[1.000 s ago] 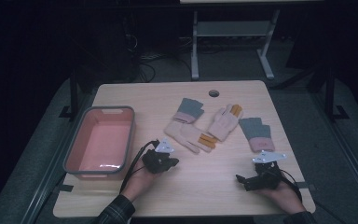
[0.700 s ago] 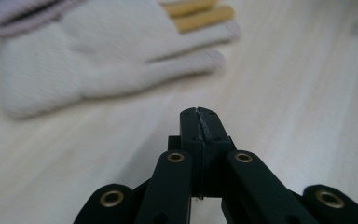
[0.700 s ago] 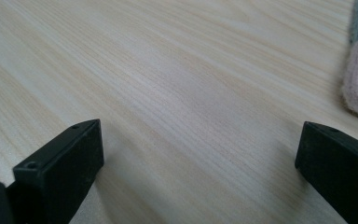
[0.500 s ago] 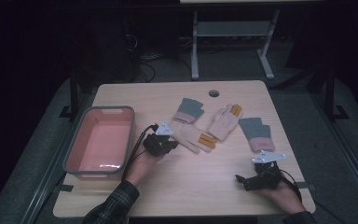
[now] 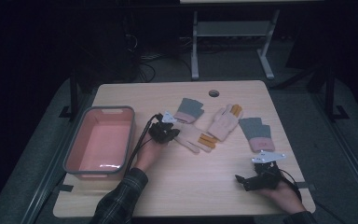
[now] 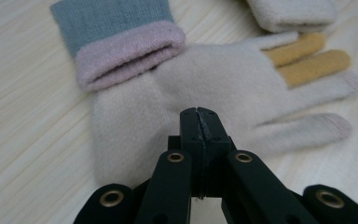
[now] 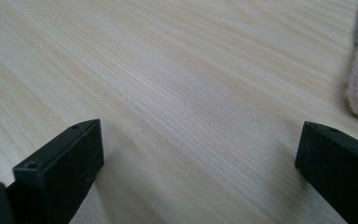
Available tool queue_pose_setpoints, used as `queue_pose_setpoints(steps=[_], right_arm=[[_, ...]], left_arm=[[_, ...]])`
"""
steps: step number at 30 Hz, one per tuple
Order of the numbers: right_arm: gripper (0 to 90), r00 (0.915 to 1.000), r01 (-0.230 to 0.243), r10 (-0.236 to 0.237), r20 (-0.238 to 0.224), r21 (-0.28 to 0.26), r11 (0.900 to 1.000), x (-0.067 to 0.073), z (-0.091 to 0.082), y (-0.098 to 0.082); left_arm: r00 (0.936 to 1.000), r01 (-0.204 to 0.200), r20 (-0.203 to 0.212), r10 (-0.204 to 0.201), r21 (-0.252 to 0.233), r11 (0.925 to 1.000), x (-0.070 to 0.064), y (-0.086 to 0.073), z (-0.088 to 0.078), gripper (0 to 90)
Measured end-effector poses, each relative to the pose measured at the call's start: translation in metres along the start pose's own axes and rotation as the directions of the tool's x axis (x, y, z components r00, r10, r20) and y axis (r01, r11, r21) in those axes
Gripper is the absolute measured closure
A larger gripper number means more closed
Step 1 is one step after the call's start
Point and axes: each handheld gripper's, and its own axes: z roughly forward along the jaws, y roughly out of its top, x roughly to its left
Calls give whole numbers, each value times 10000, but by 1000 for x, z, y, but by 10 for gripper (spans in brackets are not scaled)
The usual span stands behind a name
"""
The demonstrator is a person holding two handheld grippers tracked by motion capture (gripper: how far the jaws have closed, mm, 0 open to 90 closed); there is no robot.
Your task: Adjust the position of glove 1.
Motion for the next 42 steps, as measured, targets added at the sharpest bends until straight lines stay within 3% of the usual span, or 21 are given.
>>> queue_pose_setpoints(steps=[5, 6, 11, 15, 22, 32, 38, 42], right_arm=[[8, 10000, 16, -16, -26, 14, 10000, 0, 0, 1], [8, 10000, 17, -16, -26, 13, 10000, 0, 0, 1], [8, 10000, 31, -31, -23, 0, 10000, 0, 0, 0], [8, 10000, 76, -76, -34, -9, 10000, 0, 1, 1], [8, 10000, 81, -81, -42, -2, 10000, 0, 1, 1], [8, 9997, 217, -217, -85, 8, 9998, 0, 0, 0], [8, 9997, 217, -216, -80, 5, 9998, 0, 0, 0], [8, 9998, 184, -184, -94, 34, 9998, 1, 0, 0]], left_arm=[[9999, -111, 107, 106, 465, 9989, 3, -3, 14, 895], [9998, 14, 201, -23, 444, 9990, 3, -4, 15, 895], [9993, -219, 333, 197, 650, 9976, 0, -6, 11, 896], [9985, -18, 543, -22, 736, 9973, -4, -10, 5, 896], [9966, -82, 827, -9, 1091, 9940, -12, -16, -6, 896], [9884, -370, 1514, 144, 1474, 9884, -34, -27, -23, 896], [9817, -256, 1905, -17, 1406, 9897, -46, -37, -33, 896], [9756, -529, 2191, 176, 1564, 9863, -58, -43, -43, 896]])
